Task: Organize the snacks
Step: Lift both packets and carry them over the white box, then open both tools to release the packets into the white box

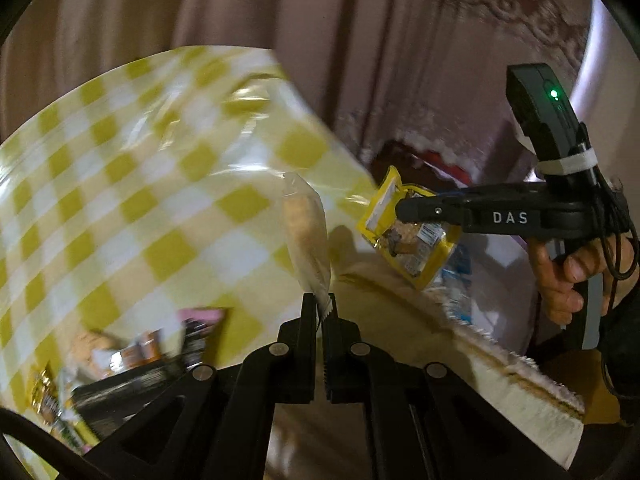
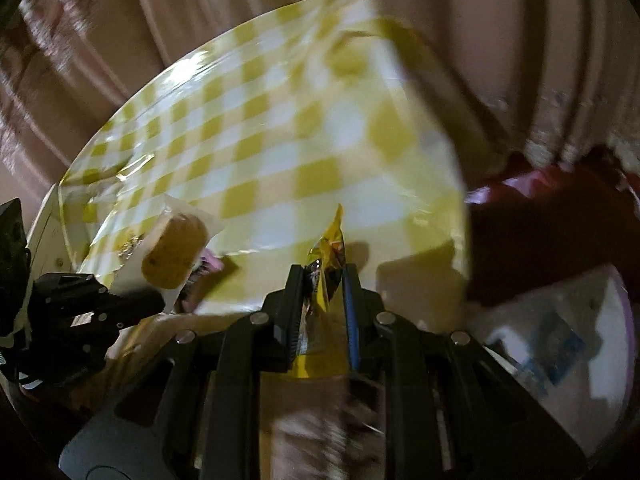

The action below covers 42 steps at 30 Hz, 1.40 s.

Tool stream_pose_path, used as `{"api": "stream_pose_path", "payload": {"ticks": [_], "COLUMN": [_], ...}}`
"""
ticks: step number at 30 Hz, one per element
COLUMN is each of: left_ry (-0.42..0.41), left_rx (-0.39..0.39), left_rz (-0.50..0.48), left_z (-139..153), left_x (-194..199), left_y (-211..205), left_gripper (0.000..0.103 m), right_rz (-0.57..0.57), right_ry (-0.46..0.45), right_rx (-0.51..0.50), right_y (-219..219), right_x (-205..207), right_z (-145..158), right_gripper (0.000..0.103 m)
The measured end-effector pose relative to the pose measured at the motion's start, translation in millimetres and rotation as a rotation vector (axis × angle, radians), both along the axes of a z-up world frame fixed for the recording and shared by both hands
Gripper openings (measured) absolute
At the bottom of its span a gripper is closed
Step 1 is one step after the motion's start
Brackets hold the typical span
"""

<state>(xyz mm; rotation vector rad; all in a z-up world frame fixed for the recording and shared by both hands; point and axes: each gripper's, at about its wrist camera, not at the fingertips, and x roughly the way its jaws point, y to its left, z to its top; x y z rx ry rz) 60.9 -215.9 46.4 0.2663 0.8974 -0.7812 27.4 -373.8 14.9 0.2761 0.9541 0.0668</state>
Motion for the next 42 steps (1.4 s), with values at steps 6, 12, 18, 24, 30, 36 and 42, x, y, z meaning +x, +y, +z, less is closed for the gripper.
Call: {"api": "stream_pose_path", "payload": {"ticks": [6, 12, 18, 24, 30, 36, 42], "left_ry": [0.021, 0.065, 0.113, 0.141, 0.169, 0.171, 0.169], "left_rx": [0.024, 0.099, 0.156, 0.195, 0.227, 0.173, 0.119], "left_rz": [-0.12, -0.232, -0.315, -0.395, -0.417, -0.373, -0.288], "left_z": [-1.7, -14.4, -29.0, -37.5, -45.8, -37.1, -24.3], "left_x": [-21.8, -49.6, -71.6, -89.2, -93.5, -85.8, -69.7], "left_y": [-55.5, -109.7, -149.2, -175.2, -184.0, -173.7, -143.8], "left_gripper": [0.003, 0.003, 0.003, 0.003, 0.015, 0.053, 0.053], "right_rz": [-0.1, -0.18, -0.254, -0.327, -0.371, -0.365, -0.328], "right_ry": [0.015, 0.05, 0.106, 0.161, 0.212, 0.212, 0.188], "right_rx": [-0.013, -0.035, -0.029, -0.03, -0.036, -0.041, -0.062], "right_y": [-44.5, -76.4, -104.9, -132.3, -145.4, -142.6, -124.5], "right_x": [-32.4, -58.1, -79.8, -103.2, -119.8, -116.3, -103.6], "right_z": [-1.9, -14.0, -34.3, -50.9, -61.0, -57.9, -44.1], "right_gripper": [0.023, 0.023, 0.023, 0.023, 0.025, 0.044, 0.045]}}
